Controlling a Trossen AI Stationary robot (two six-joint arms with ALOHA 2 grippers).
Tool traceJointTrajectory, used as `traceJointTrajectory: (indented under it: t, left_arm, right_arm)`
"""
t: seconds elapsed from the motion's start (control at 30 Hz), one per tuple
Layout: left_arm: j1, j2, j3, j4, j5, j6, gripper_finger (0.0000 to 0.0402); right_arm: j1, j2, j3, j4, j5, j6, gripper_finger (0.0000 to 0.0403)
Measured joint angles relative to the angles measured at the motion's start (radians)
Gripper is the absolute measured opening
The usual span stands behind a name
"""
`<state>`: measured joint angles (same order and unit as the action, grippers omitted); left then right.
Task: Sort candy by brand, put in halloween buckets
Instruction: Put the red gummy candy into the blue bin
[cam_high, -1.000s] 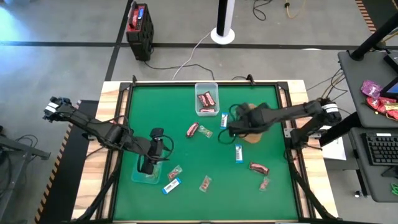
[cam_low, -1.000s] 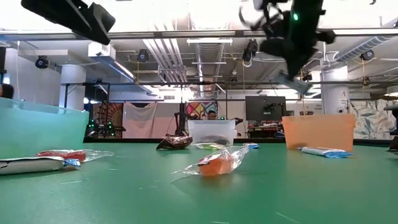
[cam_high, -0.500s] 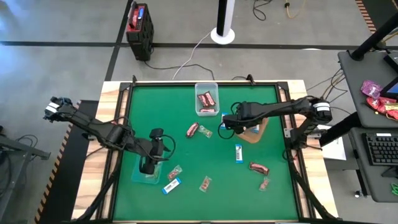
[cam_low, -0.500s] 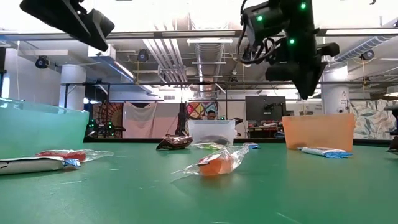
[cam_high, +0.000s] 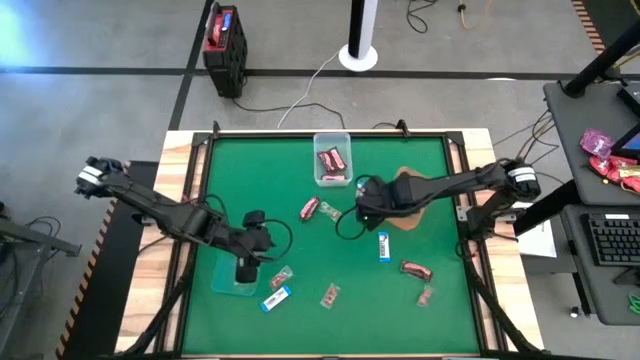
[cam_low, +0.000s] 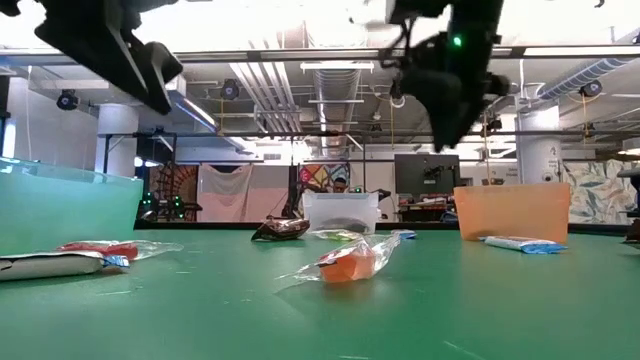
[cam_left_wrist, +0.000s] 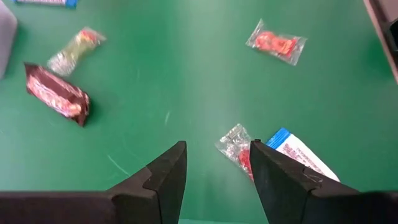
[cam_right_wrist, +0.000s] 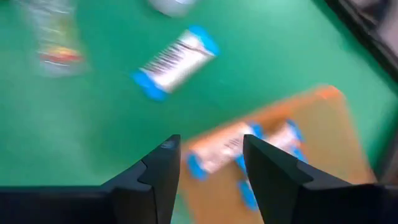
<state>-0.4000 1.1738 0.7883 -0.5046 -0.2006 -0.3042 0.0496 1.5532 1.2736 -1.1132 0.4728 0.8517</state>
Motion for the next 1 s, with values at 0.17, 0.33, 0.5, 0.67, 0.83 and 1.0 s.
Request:
traceJointTrajectory:
  t: [0.17,0.33,0.5,0.67,0.83,1.0]
  left_arm:
    - [0.0,0.095,0.008,0.039,0.001,-0.05,0.0159]
    - [-0.006,0.204,0.061,0.037,0.036,-0.052,0.0159]
    - [-0.013,0.276,0.138,-0.007,0.12,-0.076,0.0159]
    - [-0.027,0.329,0.167,-0.019,0.141,-0.154,0.016]
    - [-0.029,0.407,0.174,-0.025,0.14,-0.283,0.016]
    - [-0.029,0.497,0.242,-0.063,0.141,-0.305,0.016]
  right_arm:
    - [0.055,0.001,0.0,0.168,0.0,-0.092,0.0174]
    - [0.073,0.001,0.0,0.226,0.025,-0.132,0.0172]
    - [0.076,-0.001,0.004,0.229,0.033,-0.138,0.0178]
    - [0.08,-0.001,0.001,0.244,0.032,-0.119,0.0189]
    - [0.084,0.002,-0.016,0.294,0.033,-0.13,0.0199]
    - [0.094,0.002,-0.03,0.316,0.029,-0.113,0.0201]
